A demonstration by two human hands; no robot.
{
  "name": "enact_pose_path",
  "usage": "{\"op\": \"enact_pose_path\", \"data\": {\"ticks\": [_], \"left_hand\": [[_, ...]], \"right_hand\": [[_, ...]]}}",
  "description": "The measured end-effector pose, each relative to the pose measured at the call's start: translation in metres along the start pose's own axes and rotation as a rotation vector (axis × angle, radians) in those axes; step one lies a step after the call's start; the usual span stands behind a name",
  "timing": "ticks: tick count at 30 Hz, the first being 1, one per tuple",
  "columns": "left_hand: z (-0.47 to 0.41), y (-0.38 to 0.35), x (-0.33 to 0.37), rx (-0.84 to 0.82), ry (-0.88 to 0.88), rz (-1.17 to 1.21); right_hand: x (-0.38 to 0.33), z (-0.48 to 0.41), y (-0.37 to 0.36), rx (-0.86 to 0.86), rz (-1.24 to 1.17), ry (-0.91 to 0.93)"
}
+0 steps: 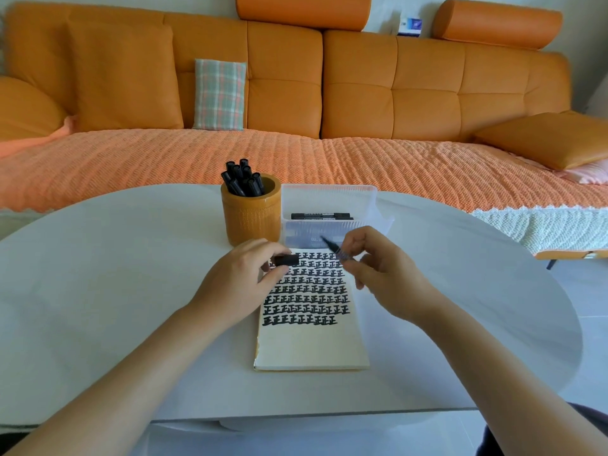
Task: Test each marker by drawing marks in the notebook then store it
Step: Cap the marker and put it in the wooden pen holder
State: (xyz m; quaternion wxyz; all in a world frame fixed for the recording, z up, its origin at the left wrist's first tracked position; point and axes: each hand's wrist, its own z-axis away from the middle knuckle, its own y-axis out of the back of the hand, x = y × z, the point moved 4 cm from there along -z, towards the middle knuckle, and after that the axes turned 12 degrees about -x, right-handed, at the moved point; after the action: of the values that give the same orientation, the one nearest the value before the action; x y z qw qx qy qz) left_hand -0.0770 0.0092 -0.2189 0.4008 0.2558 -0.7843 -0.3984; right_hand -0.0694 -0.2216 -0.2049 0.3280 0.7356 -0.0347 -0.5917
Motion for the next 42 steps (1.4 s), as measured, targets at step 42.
{"op": "enact_pose_path", "data": {"ticks": [42], "left_hand": [[-0.047, 0.068, -0.078, 0.297, 0.286, 0.120]], "right_hand": [[-0.060, -0.080, -0.028, 0.026, 0.407, 0.003]]}}
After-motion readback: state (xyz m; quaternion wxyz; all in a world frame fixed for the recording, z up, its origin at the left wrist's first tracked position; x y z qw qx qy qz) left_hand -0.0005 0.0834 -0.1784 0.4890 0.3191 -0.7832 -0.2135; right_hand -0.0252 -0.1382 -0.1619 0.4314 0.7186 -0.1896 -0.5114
